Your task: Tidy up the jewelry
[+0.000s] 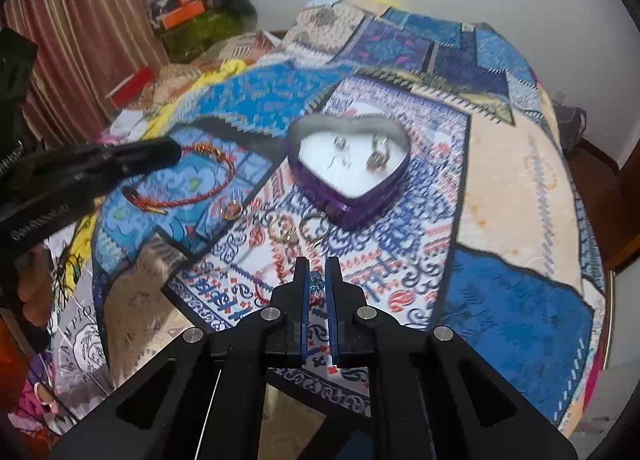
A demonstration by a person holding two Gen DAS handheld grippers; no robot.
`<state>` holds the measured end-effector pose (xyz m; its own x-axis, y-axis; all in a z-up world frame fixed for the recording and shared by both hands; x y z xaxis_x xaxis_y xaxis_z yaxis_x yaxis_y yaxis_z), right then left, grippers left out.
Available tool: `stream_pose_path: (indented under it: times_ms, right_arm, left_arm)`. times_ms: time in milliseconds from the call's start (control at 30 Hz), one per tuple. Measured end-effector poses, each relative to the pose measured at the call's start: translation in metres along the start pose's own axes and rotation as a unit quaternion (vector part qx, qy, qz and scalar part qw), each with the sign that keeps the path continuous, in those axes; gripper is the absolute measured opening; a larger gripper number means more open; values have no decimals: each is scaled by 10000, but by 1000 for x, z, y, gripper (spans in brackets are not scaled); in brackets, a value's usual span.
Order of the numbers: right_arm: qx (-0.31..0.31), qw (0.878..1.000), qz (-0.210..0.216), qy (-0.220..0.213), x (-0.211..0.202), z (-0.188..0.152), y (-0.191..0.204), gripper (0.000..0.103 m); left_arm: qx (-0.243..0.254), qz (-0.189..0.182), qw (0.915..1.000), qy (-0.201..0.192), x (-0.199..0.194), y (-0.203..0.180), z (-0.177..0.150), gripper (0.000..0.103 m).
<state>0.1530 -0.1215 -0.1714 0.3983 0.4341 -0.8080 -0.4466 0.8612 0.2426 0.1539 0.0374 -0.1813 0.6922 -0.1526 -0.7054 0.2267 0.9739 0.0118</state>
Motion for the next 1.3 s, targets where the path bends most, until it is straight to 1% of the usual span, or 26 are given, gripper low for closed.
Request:
stream_pose_path:
  times_ms: [400, 700, 1100, 1300]
  right_arm:
    - [144, 9975, 32, -690, -32, 32, 0, 7]
    - [220, 9943, 127, -1036, -37, 58, 1, 7]
    - [242, 9918, 246, -1227, -32, 85, -1, 7]
    - [290, 9930, 250, -1120, -18, 90, -3, 7]
  left_arm:
    - [18, 3, 9998, -190, 4, -3, 22, 1]
    - [16, 30, 9996, -280, 15, 3, 39, 1]
    - [15, 37, 9998, -193, 46, 11, 54, 1]
    - [62, 5, 9999, -91, 66, 10, 56, 1]
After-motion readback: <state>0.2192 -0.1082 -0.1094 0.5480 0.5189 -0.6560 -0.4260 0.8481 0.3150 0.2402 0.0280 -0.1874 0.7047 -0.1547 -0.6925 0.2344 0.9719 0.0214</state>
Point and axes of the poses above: each gripper's, at about its wrist camera, not at the fingertips, and x roughly the way its jaws point, y to its left, z to its top, the point moved 2 cm from there along x, roughly the way its jaws point, and after that the axes turned 13 degrees about x, right-handed, at the moved point
